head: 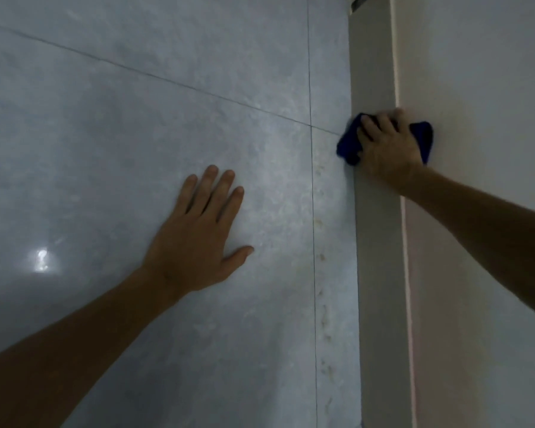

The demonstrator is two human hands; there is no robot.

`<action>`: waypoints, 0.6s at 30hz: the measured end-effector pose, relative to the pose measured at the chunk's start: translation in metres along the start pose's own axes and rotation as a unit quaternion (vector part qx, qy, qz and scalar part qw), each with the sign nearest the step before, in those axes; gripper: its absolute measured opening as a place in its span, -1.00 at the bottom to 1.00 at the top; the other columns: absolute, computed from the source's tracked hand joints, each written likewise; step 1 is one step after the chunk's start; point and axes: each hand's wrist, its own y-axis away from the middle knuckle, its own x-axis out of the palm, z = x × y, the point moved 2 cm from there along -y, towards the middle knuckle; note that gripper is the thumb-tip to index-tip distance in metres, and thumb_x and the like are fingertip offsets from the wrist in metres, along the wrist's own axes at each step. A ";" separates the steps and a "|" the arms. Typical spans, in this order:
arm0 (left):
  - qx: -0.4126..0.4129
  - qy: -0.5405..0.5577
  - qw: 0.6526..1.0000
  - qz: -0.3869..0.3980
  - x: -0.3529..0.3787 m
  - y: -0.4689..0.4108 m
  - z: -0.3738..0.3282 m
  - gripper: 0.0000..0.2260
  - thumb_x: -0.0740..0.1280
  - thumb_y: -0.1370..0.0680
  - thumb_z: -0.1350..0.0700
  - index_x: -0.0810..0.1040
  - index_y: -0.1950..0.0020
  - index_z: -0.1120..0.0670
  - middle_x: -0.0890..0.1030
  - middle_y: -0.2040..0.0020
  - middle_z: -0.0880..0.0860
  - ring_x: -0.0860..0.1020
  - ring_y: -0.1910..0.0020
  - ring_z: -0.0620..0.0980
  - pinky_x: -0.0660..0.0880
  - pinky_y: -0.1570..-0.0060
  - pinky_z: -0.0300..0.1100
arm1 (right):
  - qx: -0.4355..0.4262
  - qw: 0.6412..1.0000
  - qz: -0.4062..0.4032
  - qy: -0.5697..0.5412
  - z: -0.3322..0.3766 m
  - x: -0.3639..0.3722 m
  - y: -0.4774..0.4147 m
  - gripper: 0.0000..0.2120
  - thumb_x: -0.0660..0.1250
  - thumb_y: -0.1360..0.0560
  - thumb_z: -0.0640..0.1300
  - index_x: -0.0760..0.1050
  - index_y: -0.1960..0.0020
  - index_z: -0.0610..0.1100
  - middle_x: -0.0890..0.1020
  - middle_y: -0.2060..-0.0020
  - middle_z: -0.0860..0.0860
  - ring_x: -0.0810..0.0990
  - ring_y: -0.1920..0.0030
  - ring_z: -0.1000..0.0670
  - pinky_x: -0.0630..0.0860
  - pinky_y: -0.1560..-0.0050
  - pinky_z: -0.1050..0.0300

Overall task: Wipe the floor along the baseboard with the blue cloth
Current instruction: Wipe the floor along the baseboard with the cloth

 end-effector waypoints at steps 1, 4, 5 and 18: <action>0.002 -0.001 1.000 -0.002 0.000 0.001 0.000 -0.19 0.11 -0.58 -0.35 0.23 -0.60 0.24 0.14 -0.63 0.29 0.05 -0.63 0.31 0.08 -0.55 0.30 | -0.013 1.000 -0.004 -0.022 0.006 0.003 0.008 -0.48 0.18 -0.62 0.02 0.37 -0.49 -0.23 0.30 -0.53 -0.19 0.27 -0.48 -0.28 0.09 -0.53 -0.29; 0.000 0.000 1.000 0.005 0.000 0.001 0.000 -0.19 0.08 -0.58 -0.35 0.21 -0.61 0.23 0.12 -0.63 0.28 0.03 -0.64 0.30 0.06 -0.56 0.29 | -0.111 0.993 0.005 -0.031 0.050 0.029 0.118 -0.52 0.23 -0.58 -0.04 0.49 -0.40 -0.29 0.37 -0.50 -0.25 0.33 -0.46 -0.33 0.09 -0.49 -0.34; -0.004 -0.002 1.000 0.005 0.000 0.001 0.000 -0.19 0.07 -0.58 -0.35 0.21 -0.61 0.22 0.12 -0.64 0.28 0.03 -0.64 0.30 0.05 -0.56 0.28 | -0.154 0.987 0.010 -0.034 0.066 0.035 0.159 -0.53 0.30 -0.54 -0.07 0.53 -0.35 -0.32 0.42 -0.46 -0.29 0.39 -0.43 -0.36 0.10 -0.48 -0.36; 0.005 -0.029 0.999 -0.026 0.003 0.002 0.000 -0.17 0.07 -0.57 -0.39 0.20 -0.61 0.21 0.15 -0.63 0.28 0.07 -0.62 0.32 0.02 -0.57 0.28 | -0.039 0.999 -0.015 0.010 0.079 0.030 0.136 -0.42 0.22 -0.61 -0.10 0.23 -0.56 -0.32 0.19 -0.58 -0.29 0.16 -0.54 -0.36 0.05 -0.56 -0.30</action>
